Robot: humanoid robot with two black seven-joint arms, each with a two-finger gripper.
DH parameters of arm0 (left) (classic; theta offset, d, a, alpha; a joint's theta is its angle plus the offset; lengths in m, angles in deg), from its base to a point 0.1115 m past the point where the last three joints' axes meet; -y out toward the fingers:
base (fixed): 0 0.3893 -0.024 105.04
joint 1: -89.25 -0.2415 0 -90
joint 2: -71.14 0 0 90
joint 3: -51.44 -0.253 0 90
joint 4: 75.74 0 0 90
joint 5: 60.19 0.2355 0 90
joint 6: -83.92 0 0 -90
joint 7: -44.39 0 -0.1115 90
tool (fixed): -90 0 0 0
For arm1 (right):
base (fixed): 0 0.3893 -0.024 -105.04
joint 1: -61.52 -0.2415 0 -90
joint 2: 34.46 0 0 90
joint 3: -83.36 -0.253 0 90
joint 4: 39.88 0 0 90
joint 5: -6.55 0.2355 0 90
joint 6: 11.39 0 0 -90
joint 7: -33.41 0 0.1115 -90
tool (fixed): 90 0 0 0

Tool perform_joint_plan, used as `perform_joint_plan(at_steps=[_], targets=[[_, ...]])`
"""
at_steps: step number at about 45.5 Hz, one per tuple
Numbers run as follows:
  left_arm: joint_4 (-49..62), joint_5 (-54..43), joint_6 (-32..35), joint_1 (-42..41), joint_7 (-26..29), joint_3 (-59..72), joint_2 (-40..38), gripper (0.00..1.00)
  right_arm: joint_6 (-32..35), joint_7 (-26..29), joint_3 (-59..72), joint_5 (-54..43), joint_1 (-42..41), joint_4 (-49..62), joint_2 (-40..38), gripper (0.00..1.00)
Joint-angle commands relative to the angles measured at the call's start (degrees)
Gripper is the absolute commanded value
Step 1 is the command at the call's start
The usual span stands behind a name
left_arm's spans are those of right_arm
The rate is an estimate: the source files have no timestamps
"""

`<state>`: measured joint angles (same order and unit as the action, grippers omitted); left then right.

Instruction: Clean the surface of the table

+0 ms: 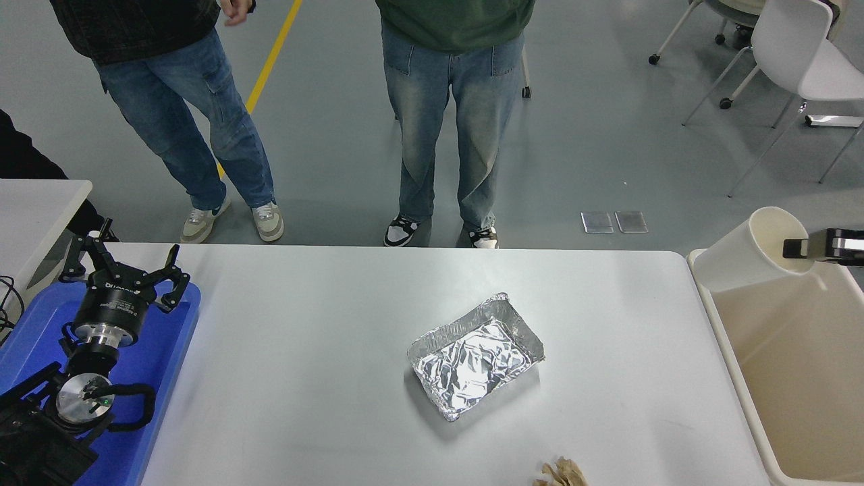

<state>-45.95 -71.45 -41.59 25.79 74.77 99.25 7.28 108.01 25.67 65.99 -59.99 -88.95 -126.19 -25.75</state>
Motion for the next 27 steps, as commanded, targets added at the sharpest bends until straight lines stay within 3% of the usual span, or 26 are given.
perform_joint_plan(at_steps=[1,8,19,27], targets=[[0.0,0.0,0.0,0.0,0.0,0.0,0.0,1.0,-2.8,-2.3,1.4,0.1,1.7,7.9,0.5,0.0],[0.0,0.0,0.0,0.0,0.0,0.0,0.0,1.0,-6.6,-3.3,3.1,0.2,4.5,14.5,3.0,0.0],[0.0,0.0,0.0,0.0,0.0,0.0,0.0,1.0,-14.4,-5.9,3.0,0.7,16.2,27.9,11.6,0.0],[0.0,0.0,0.0,0.0,0.0,0.0,0.0,1.0,-15.2,-8.0,3.2,2.9,20.4,36.5,17.5,0.0]])
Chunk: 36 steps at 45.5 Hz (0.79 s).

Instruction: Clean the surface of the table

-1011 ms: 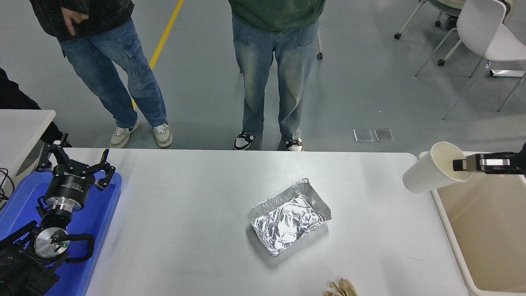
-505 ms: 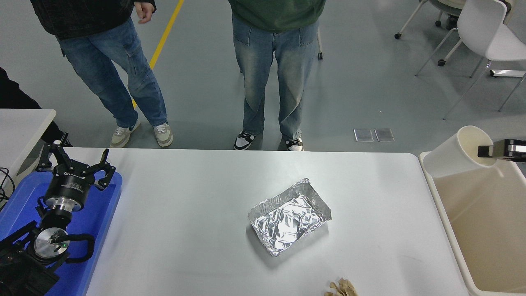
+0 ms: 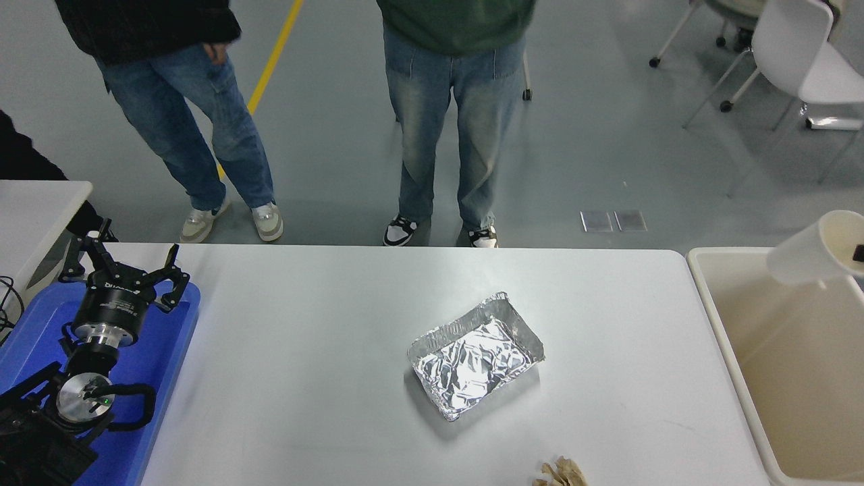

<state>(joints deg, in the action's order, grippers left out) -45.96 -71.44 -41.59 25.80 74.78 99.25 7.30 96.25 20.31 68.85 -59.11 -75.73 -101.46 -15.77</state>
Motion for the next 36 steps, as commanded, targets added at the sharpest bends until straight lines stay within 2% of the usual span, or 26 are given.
perform_joint_plan(at_steps=[1,19,30,36], targets=[[0.0,0.0,0.0,0.0,0.0,0.0,0.0,1.0,-3.5,-3.3,0.4,2.1,8.0,14.1,8.6,0.0],[0.0,0.0,0.0,0.0,0.0,0.0,0.0,1.0,-5.3,-7.9,4.6,2.2,9.5,38.7,21.7,0.0],[0.0,0.0,0.0,0.0,0.0,0.0,0.0,1.0,-7.4,-8.5,6.0,3.7,10.1,51.6,31.6,0.0],[0.0,0.0,0.0,0.0,0.0,0.0,0.0,1.0,-11.0,-7.9,10.7,7.4,10.1,56.8,37.2,0.0]])
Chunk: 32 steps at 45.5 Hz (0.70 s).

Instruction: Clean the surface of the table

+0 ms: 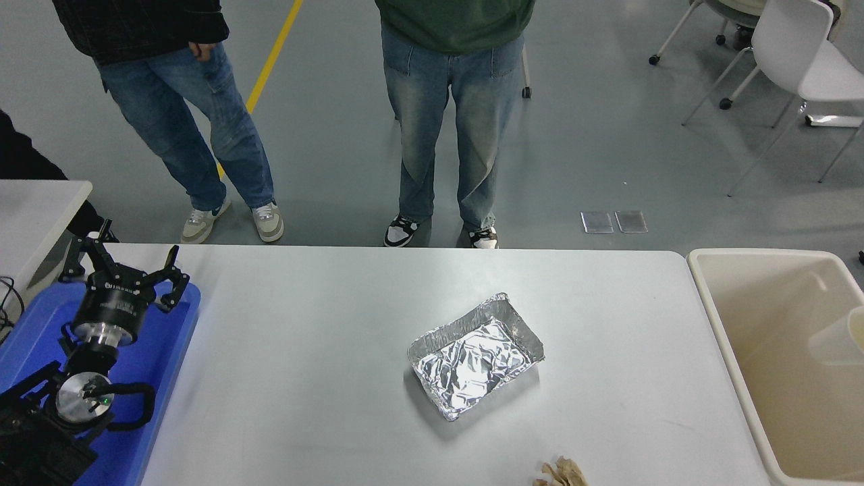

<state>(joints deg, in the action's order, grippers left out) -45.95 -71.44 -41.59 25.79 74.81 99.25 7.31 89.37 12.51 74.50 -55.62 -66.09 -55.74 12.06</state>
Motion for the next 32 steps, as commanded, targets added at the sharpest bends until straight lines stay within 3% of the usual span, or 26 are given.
perform_joint_plan(at_steps=[1,15,32], targets=[[0.0,0.0,0.0,0.0,0.0,0.0,0.0,1.0,-4.7,-0.1,6.4,4.8,0.4,12.1,10.2,0.0],[0.0,0.0,0.0,0.0,0.0,0.0,0.0,1.0,-11.4,2.9,23.7,21.9,0.5,17.3,16.9,0.0],[0.0,0.0,0.0,0.0,0.0,0.0,0.0,1.0,-13.4,5.1,26.7,24.0,1.6,17.3,17.6,0.0]])
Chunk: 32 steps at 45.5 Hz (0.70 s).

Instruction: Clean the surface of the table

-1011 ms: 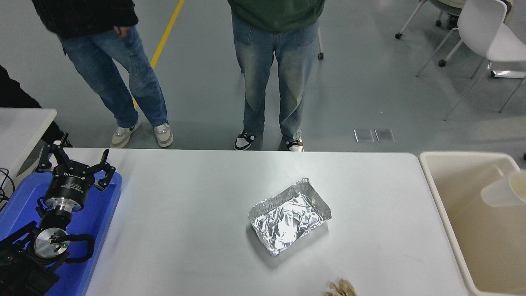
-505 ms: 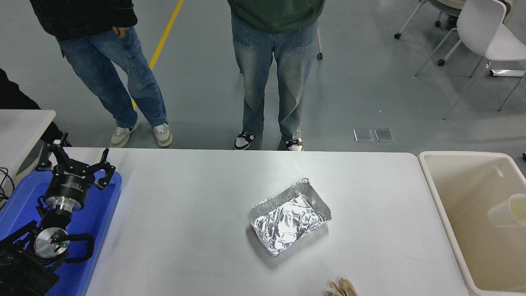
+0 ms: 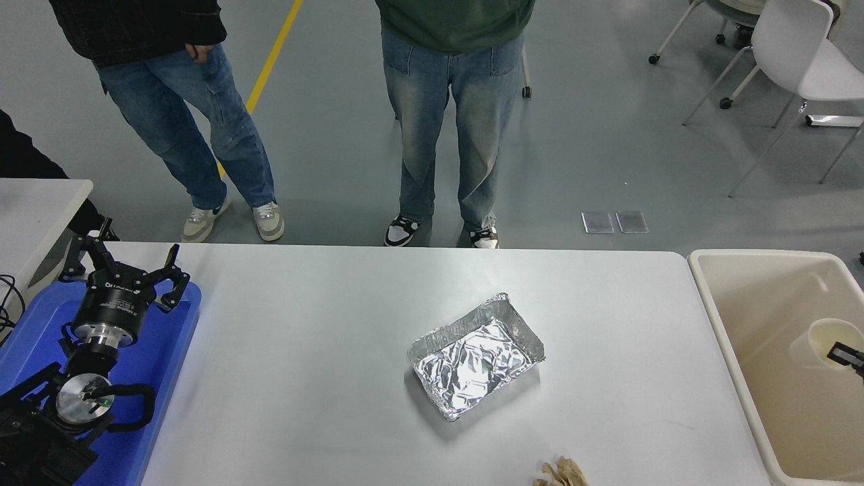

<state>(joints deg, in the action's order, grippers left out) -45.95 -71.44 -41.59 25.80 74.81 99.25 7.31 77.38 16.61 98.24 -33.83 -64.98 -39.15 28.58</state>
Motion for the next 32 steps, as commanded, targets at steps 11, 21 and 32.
perform_joint_plan(at_steps=[11,21,32], targets=[[0.0,0.0,0.0,0.0,0.0,0.0,-0.1,1.0,-1.4,1.1,3.4,2.2,0.6,0.7,1.3,0.0],[0.0,0.0,0.0,0.0,0.0,0.0,0.0,1.0,-1.4,1.1,3.4,2.2,0.6,0.8,1.3,0.0],[0.0,0.0,0.0,0.0,0.0,0.0,0.0,1.0,-1.4,2.4,3.6,2.2,0.8,0.9,1.2,0.54]])
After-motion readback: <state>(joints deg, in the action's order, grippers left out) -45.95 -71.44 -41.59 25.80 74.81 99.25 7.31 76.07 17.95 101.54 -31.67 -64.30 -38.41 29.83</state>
